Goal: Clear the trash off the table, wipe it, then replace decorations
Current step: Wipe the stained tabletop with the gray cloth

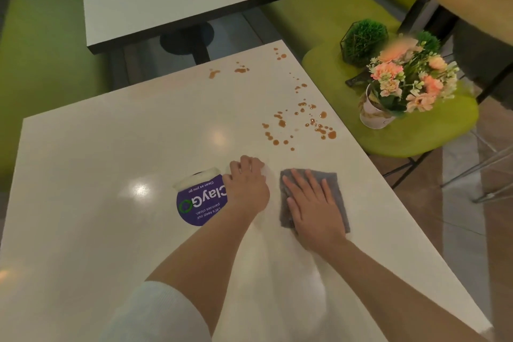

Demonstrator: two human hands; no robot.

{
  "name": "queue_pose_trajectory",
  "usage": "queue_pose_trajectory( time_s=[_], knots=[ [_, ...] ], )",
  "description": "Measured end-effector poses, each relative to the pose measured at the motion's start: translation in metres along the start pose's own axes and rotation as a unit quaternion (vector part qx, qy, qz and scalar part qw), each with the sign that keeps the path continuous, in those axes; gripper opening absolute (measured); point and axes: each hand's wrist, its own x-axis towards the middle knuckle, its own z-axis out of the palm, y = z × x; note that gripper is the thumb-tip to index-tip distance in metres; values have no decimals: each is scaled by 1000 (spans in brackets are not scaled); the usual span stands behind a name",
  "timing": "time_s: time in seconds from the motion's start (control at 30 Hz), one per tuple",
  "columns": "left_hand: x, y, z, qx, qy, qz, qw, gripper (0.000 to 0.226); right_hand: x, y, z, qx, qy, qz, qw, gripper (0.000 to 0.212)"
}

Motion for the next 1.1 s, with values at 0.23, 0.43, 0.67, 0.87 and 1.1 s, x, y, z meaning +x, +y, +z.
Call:
queue_pose_trajectory(
  time_s=[0.23,0.43,0.67,0.87,1.1],
  knots=[
    [3,7,1,-36,37,-21,998,27,13,60,-20,-2,-28,-59,998,52],
    [25,8,0,-71,89,-58,992,32,33,40,-11,-6,8,-23,1000,54],
    [55,10,5,-111,-22,-122,986,61,48,98,-23,-5,38,-36,999,52],
    [58,11,2,-113,-50,-147,981,61,108,90,-21,16,69,67,995,54],
    [66,13,-6,-83,-89,-160,980,62,77,111,-31,-1,-4,-139,990,53]
  ],
)
